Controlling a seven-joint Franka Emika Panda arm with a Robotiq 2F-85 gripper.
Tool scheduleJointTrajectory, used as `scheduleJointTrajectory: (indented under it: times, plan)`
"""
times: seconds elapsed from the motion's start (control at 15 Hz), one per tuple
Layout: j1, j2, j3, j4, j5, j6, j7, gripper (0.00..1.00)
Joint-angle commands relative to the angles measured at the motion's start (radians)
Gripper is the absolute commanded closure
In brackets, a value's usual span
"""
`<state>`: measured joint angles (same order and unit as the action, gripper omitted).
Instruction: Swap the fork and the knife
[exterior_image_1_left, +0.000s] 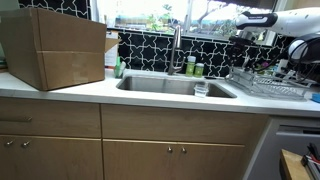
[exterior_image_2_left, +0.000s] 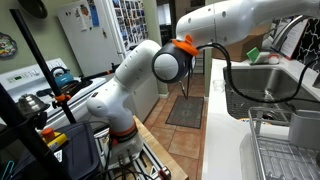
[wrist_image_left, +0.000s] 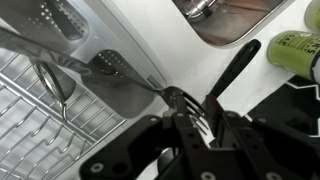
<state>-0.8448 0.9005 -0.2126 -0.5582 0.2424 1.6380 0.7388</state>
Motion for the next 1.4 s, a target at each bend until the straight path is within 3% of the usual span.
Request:
scheduleJointTrajectory:
  times: [0.0, 0.27, 0.4, 0.73, 1.33]
  plan:
    - [-0.027, 0.044, 0.029, 0.105, -0.031, -0.063, -0.004, 0.99]
    - [-0.033, 0.027, 0.039, 0.169, -0.059, -0.089, -0.025, 0.99]
    - [-0.019, -0.037, 0.036, 0.085, -0.089, -0.053, -0.044, 1.00]
    - [-0.017, -0.081, 0.055, 0.077, -0.091, -0.071, -0.055, 0.99]
    - [-0.007, -0.194, 0.056, 0.061, -0.117, -0.218, -0.229, 0.99]
